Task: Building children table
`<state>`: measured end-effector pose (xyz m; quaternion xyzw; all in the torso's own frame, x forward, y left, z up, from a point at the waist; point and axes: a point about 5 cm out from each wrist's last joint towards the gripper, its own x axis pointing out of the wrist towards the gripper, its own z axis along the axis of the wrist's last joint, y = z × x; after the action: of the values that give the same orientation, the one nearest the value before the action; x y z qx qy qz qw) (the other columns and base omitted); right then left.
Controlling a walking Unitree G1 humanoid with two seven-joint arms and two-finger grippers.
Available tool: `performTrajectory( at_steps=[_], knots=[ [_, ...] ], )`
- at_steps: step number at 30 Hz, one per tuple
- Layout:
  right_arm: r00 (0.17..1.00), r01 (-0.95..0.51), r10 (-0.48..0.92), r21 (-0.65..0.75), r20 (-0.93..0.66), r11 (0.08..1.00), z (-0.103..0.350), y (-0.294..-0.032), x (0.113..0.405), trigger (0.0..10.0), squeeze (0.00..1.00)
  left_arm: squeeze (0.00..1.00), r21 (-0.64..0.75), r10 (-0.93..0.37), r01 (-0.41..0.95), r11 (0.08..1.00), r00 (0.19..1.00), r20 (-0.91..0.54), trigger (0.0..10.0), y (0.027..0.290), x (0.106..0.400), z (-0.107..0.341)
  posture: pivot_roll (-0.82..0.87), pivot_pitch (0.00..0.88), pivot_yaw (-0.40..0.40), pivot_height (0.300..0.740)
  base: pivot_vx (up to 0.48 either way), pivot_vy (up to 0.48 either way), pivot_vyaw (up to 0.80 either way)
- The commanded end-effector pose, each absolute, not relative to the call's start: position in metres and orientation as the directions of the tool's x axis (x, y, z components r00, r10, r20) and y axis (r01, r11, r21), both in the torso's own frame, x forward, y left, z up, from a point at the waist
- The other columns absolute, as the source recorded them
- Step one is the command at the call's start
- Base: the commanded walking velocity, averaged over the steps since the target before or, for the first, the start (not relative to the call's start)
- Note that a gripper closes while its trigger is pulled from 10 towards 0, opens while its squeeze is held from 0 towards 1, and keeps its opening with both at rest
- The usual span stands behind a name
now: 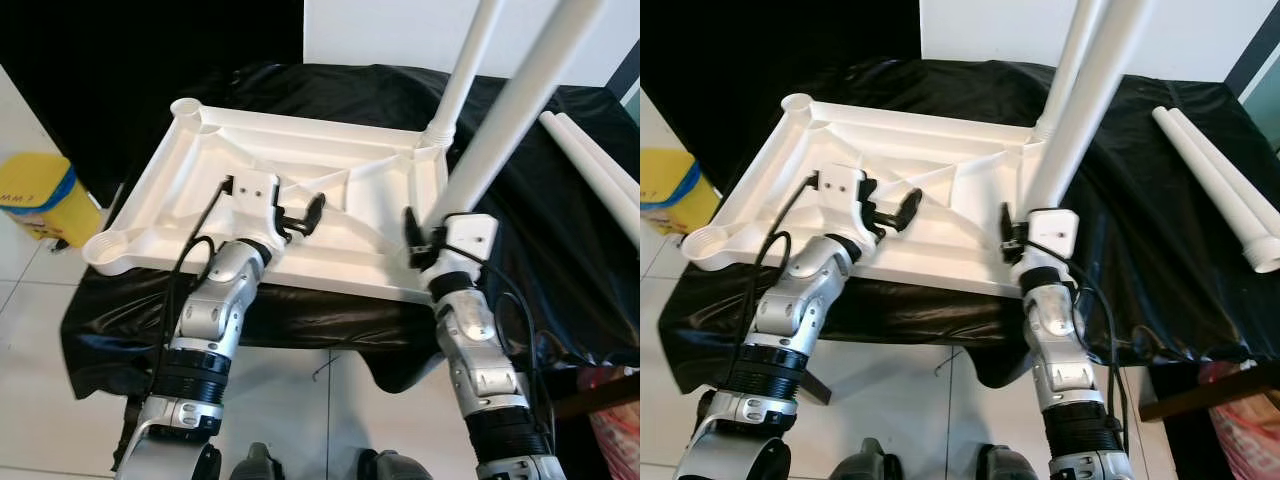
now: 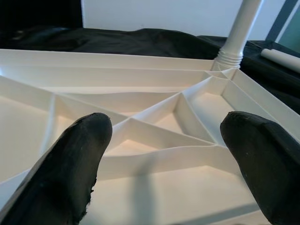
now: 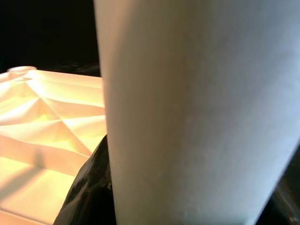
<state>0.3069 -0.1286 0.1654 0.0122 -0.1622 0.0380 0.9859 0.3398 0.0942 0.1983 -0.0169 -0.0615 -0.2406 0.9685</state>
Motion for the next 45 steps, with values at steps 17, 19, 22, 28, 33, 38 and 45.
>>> performTrajectory(
  at_steps=[17, 19, 22, 28, 33, 38, 45],
  knots=[
    [0.944, -0.035, 0.036, -0.007, 0.328, 0.999, 0.164, -0.141, 0.305, 10.0, 0.0, 0.0, 0.079, -0.572, 0.567, 0.82, 0.81, 0.131, 10.0, 0.081, 0.328, 0.198, 0.0, 0.121, -0.041, 0.74, 0.0, -0.06, 0.0],
    [0.943, -0.035, 0.036, -0.008, 0.33, 0.999, 0.164, -0.141, 0.305, 10.0, 0.0, 0.0, 0.08, -0.571, 0.566, 0.821, 0.809, 0.137, 10.0, 0.081, 0.328, 0.199, 0.0, 0.122, -0.04, 0.74, 0.0, -0.48, 0.0],
    [0.942, -0.036, 0.037, -0.009, 0.332, 0.999, 0.163, -0.142, 0.303, 10.0, 0.0, 0.0, 0.057, -0.57, 0.568, 0.821, 0.808, 0.149, 10.0, 0.08, 0.327, 0.2, 0.0, 0.123, -0.041, 0.74, 0.0, 0.0, 0.0],
    [0.943, -0.047, 0.048, -0.013, 0.33, 0.999, 0.16, -0.145, 0.296, 10.0, 0.0, 0.0, 0.082, -0.611, 0.607, 0.791, 0.775, 0.161, 10.0, 0.077, 0.32, 0.201, 0.0, 0.13, -0.04, 0.74, 0.0, 0.0, 0.0],
    [0.944, -0.06, 0.062, -0.016, 0.323, 0.998, 0.156, -0.144, 0.29, 10.0, 0.0, 0.0, 0.092, -0.655, 0.649, 0.755, 0.738, 0.16, 10.0, 0.074, 0.314, 0.2, 0.0, 0.134, -0.037, 0.74, 0.0, 0.0, 0.0],
    [0.94, -0.094, 0.095, -0.018, 0.326, 0.995, 0.154, -0.141, 0.282, 10.0, 0.0, 0.0, 0.088, -0.669, 0.665, 0.742, 0.726, 0.156, 10.0, 0.075, 0.311, 0.2, 0.0, 0.139, -0.031, 0.74, 0.0, 0.0, 0.0],
    [0.933, -0.125, 0.128, -0.029, 0.336, 0.992, 0.154, -0.137, 0.273, 10.0, 0.0, 0.0, 0.088, -0.711, 0.707, 0.702, 0.689, 0.141, 10.0, 0.074, 0.306, 0.199, 0.0, 0.144, -0.03, 0.74, 0.0, 0.0, 0.0]
  ],
)
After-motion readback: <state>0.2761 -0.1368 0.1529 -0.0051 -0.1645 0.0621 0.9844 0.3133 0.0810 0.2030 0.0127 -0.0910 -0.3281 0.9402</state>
